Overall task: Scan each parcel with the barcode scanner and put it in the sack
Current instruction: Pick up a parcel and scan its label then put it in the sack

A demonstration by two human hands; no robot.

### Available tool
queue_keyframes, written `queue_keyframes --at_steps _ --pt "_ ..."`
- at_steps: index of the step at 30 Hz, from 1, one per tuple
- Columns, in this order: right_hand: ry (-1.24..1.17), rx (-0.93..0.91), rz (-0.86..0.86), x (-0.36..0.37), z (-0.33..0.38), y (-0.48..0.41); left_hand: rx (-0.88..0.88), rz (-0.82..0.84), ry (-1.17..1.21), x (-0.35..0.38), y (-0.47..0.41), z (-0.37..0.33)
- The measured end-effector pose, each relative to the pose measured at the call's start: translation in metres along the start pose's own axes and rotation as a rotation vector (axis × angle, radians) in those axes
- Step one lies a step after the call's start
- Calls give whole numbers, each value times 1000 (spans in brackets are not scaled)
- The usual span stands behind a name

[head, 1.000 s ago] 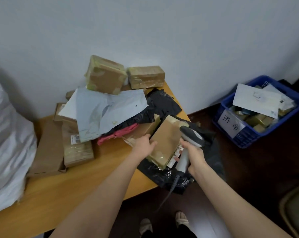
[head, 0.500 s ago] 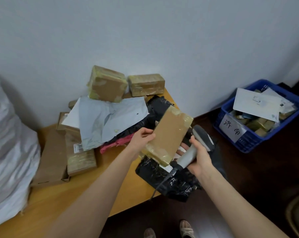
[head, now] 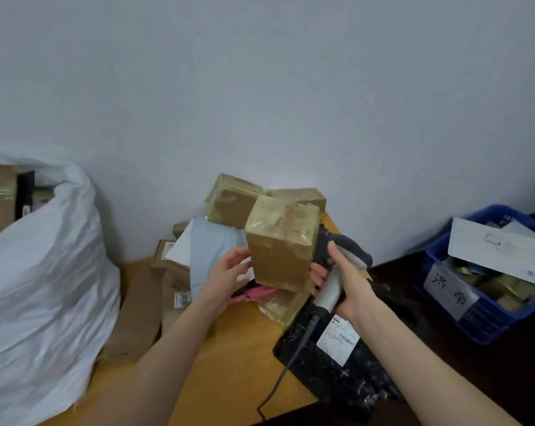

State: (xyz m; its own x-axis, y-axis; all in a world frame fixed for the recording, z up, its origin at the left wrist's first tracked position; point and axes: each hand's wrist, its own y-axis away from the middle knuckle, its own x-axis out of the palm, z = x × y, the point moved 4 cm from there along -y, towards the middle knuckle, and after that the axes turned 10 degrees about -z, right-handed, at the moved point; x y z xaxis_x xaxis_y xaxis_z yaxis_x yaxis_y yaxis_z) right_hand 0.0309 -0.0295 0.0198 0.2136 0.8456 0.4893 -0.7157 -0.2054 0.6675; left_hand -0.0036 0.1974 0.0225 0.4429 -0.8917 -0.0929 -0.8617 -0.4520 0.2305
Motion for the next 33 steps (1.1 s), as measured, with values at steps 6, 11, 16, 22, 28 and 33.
queue_keyframes --at_steps 6,11,16,22,28,33 --pt "136 -93 30 32 -25 13 -132 39 146 -34 4 -13" --pt "114 -62 111 45 -36 15 -51 179 42 -67 18 -16" --pt "158 -127 170 56 -41 13 -51 182 14 -76 23 -11" --pt "231 -184 51 56 -50 7 -219 120 37 -77 25 -11" --pt "263 -242 59 48 -52 11 -412 90 6 -79 31 0" --pt "414 -305 71 34 -55 35 -258 -160 104 -87 21 10"
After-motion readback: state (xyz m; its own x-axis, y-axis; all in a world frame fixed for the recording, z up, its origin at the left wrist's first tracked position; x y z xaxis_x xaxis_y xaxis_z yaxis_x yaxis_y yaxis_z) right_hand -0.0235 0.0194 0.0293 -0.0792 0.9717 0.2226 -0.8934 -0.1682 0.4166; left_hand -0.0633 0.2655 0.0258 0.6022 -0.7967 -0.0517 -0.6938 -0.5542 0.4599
